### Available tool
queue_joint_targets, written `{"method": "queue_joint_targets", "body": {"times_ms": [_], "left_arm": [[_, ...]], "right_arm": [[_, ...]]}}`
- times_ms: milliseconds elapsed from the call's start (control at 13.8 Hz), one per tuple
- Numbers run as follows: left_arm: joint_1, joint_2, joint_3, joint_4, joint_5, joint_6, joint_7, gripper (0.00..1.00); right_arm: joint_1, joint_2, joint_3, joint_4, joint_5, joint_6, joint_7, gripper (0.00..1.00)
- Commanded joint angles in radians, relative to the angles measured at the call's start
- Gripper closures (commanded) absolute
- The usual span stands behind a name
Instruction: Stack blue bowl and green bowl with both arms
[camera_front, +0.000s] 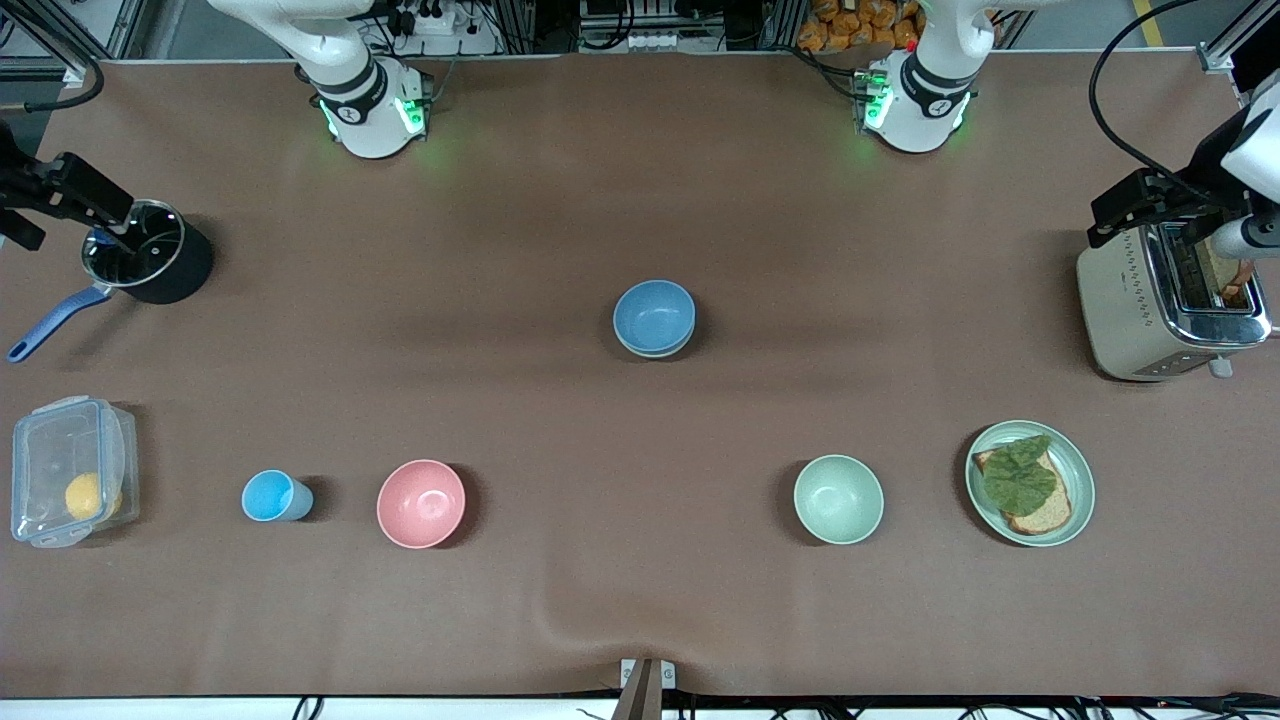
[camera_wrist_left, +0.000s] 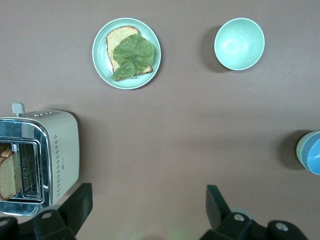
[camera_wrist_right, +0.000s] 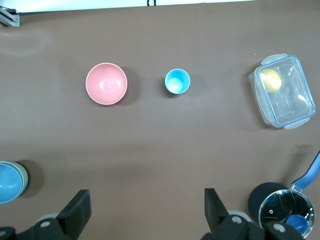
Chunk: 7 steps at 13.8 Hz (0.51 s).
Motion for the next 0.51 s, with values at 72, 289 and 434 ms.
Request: {"method": "queue_joint_targets", "body": {"times_ms": [72,289,434], "left_arm": [[-0.013,0.020,-0.026,0.037,-0.011,-0.025,0.016,0.00],[-0.016,0.020,-0.026,0.037,-0.016,-0.025,0.016,0.00],[-0.021,0.020,-0.026,0.037,-0.017,-0.025,0.004,0.00]], "right_arm": [[-0.009,-0.014,0.007,-0.006,0.001,-0.013,-0.006,0.00],[-0.006,-0.014,0.010,-0.006,0.001,-0.015,-0.004,0.00],[-0.009,-0.014,0.009,-0.006,0.001,-0.015,-0.006,0.00]]}}
